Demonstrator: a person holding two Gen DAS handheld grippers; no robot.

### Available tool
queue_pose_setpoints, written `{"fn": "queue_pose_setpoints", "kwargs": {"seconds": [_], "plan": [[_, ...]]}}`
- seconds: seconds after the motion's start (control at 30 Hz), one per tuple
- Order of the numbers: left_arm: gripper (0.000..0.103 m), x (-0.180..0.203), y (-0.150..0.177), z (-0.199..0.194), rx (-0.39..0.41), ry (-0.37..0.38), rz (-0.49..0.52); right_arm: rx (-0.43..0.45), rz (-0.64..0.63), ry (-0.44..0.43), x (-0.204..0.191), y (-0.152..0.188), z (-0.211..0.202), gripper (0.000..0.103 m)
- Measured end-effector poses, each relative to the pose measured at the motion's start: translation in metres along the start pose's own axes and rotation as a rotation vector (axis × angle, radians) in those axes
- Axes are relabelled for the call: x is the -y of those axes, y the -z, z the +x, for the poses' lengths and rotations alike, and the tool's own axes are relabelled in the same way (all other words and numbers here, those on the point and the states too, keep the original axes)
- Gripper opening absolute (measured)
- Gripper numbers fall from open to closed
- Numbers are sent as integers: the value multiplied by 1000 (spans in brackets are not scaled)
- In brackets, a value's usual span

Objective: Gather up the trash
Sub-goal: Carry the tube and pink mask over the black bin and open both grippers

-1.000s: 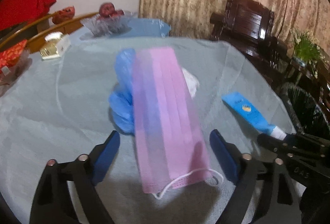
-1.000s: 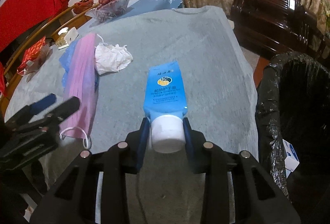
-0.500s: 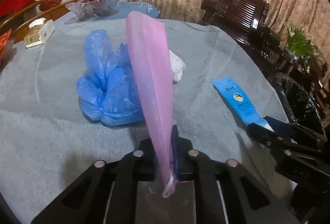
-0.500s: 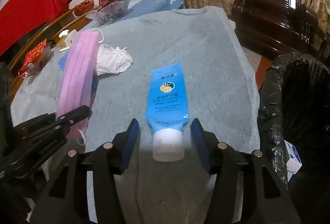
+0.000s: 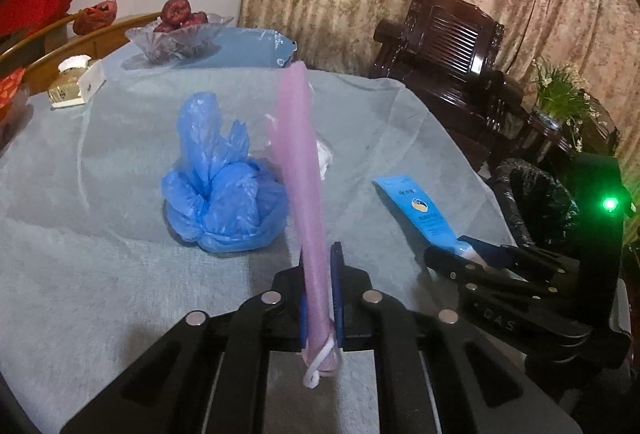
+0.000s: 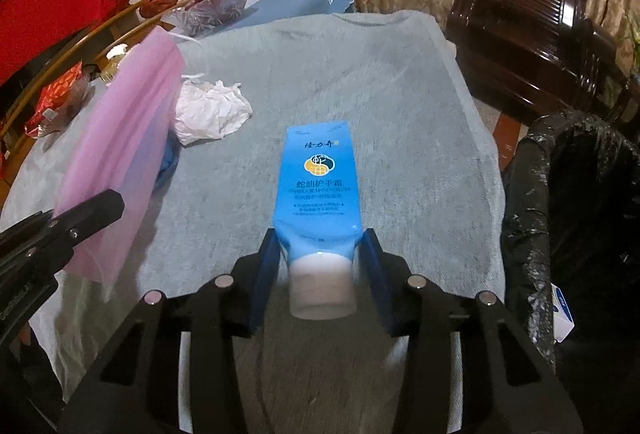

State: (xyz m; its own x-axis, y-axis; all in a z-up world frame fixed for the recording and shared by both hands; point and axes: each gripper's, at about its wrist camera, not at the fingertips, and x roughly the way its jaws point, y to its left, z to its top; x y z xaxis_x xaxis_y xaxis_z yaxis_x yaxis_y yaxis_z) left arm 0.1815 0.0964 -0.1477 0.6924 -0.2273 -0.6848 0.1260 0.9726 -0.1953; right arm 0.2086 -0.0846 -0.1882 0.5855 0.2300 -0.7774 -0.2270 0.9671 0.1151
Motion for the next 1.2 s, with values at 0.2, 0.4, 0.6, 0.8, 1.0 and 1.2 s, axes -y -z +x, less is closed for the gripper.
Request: {"fn": "queue_pose_setpoints", "kwargs": {"seconds": [0.2,0.4,0.6,0.8,1.0,1.2], "plan": [[9,7,-3,-14,36,12,1,46,-16,-10,0,-4,-26,41],[6,18,-10,-28,79,29,8,94,-18,-20,2,-12,-54,41],[3,29,-14,-40,116,54,21,133,-20,-31,7,-18,-81,41],[2,39,-20,-51,149,74,32,169,-19,-24,15,-19,-104,41],[2,56,-27,-61,187,97,64,190,-4,-10,28,-19,-122,40],[2,85,-35,-63,208,144,110,218,30,23,55,-15,-144,40]]}}
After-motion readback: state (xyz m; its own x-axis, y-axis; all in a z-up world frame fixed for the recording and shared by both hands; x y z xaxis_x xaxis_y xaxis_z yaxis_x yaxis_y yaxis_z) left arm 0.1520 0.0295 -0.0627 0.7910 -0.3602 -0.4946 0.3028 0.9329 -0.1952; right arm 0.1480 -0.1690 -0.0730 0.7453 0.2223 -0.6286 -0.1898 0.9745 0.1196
